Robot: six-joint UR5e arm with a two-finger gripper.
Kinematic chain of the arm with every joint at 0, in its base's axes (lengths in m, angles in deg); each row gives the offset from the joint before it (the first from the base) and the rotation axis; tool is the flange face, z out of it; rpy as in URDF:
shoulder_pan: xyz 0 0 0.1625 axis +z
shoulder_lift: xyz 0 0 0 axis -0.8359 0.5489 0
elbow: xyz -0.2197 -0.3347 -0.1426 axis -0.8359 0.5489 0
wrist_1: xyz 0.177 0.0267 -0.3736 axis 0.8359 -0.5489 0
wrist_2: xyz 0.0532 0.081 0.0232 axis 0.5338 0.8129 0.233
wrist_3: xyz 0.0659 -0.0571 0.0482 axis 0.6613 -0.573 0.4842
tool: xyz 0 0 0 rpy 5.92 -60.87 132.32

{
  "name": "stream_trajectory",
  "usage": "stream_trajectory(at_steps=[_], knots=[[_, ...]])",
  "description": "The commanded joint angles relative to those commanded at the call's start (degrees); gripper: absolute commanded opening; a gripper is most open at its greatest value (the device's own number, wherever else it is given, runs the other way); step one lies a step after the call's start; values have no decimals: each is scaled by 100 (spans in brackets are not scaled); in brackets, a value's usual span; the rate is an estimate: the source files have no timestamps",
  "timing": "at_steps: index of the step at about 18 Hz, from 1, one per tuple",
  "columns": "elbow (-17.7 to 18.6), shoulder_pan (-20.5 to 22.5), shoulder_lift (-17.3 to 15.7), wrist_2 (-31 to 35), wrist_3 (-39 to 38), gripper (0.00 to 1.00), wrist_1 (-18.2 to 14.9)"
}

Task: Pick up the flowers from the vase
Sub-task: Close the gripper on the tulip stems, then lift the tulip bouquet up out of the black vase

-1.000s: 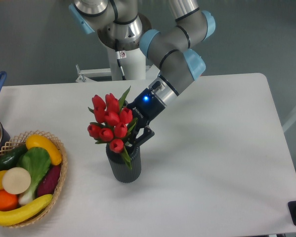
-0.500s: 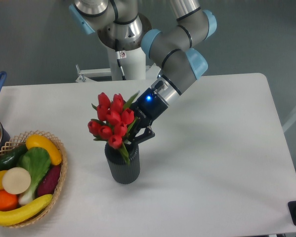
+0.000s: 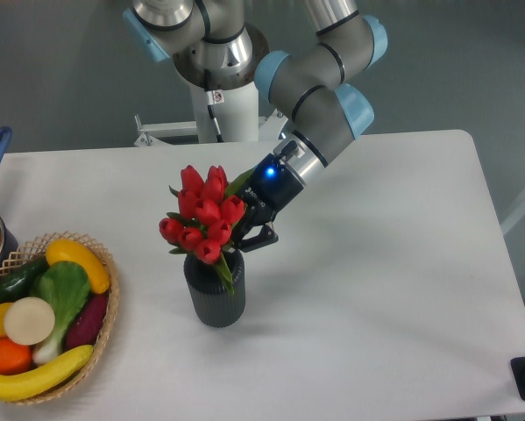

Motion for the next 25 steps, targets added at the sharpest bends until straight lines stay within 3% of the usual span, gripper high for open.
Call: stream_trajectory(at_steps=[9, 14, 25], knots=[[-571, 0, -316, -80, -1290, 37, -9], [-642, 9, -588, -71, -1827, 37, -9], [-1151, 53, -1055, -80, -3233, 37, -17]])
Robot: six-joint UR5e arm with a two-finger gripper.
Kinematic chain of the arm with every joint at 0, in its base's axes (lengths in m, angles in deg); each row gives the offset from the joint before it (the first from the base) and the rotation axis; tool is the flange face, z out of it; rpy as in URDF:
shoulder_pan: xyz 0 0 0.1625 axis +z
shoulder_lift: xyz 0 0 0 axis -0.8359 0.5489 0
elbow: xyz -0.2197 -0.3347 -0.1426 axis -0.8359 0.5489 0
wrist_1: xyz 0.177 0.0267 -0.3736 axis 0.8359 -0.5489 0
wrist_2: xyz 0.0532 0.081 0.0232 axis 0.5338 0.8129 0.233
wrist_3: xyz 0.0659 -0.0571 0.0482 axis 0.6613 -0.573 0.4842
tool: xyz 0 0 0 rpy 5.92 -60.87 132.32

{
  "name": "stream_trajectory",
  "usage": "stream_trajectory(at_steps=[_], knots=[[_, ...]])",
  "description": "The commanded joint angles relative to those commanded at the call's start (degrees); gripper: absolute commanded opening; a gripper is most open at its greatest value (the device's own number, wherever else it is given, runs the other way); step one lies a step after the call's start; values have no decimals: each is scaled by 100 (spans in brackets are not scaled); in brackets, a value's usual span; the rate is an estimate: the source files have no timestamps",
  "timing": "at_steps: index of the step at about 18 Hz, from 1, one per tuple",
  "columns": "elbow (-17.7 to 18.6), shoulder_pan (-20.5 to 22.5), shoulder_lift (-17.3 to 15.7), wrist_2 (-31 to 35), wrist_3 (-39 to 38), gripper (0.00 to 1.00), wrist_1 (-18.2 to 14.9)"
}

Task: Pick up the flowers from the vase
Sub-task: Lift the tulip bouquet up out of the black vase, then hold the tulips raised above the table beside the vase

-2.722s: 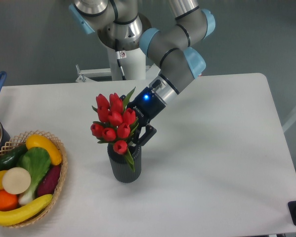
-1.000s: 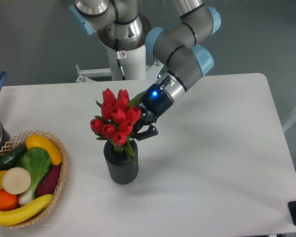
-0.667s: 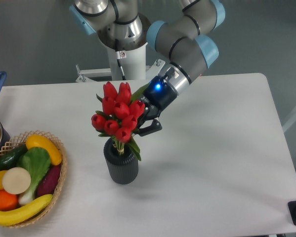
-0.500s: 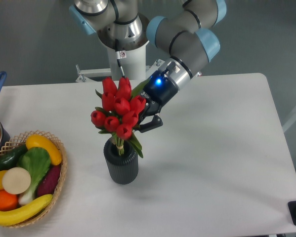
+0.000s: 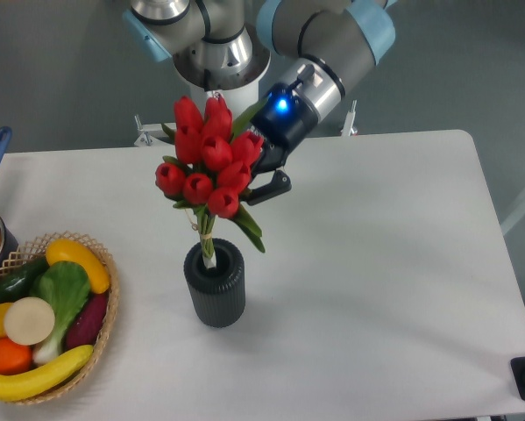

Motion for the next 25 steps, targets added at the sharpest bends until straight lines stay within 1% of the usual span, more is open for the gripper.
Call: stream_trajectory(at_steps=[4, 6, 8, 11, 16, 18, 20, 23, 25], knots=[[-343, 17, -26, 0, -519, 37, 9], [-396, 96, -35, 0, -564, 37, 9], [-440, 263, -35, 0, -547, 37, 9], [-440, 702, -18, 9, -494, 37, 9], [-414, 1186, 131, 9, -336, 37, 26], [-388, 1239, 141, 17, -327, 37, 9], [-274, 1318, 149, 17, -196, 37, 35], [-221, 1318, 149, 17, -160, 37, 26], [-98, 1318, 97, 17, -133, 37, 35]])
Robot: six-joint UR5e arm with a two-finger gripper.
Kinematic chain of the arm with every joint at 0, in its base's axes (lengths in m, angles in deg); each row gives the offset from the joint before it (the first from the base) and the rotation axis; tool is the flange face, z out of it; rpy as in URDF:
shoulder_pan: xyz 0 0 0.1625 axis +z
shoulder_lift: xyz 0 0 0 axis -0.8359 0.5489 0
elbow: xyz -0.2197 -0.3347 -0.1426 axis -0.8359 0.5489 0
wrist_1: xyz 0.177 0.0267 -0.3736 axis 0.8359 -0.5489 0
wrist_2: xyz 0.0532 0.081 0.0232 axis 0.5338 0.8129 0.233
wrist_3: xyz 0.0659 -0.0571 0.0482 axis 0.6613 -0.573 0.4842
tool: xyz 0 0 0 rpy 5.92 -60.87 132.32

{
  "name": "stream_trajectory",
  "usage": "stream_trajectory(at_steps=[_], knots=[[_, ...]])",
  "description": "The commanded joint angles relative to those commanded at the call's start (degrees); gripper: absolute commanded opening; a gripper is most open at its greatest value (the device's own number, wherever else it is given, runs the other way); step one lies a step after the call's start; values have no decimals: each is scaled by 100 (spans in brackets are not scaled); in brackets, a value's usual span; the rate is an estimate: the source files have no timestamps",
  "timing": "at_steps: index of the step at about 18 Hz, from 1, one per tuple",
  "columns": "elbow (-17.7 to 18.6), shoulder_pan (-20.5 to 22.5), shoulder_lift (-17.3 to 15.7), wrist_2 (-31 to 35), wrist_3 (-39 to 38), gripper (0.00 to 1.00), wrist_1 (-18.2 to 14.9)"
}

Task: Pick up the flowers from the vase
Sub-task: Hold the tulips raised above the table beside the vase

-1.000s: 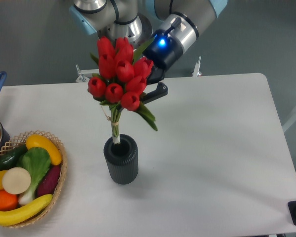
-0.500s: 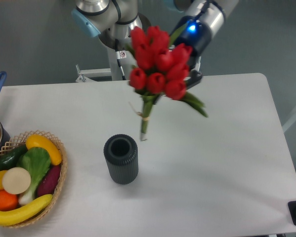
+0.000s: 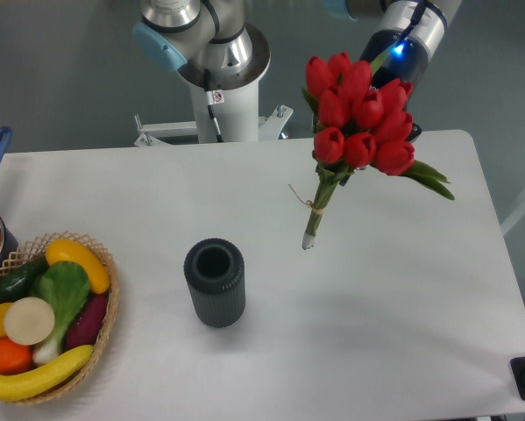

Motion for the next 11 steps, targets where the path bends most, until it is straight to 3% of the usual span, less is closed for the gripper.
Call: stream_trajectory(at_steps=[11], knots=[[18, 26, -18, -9, 70, 37, -9]])
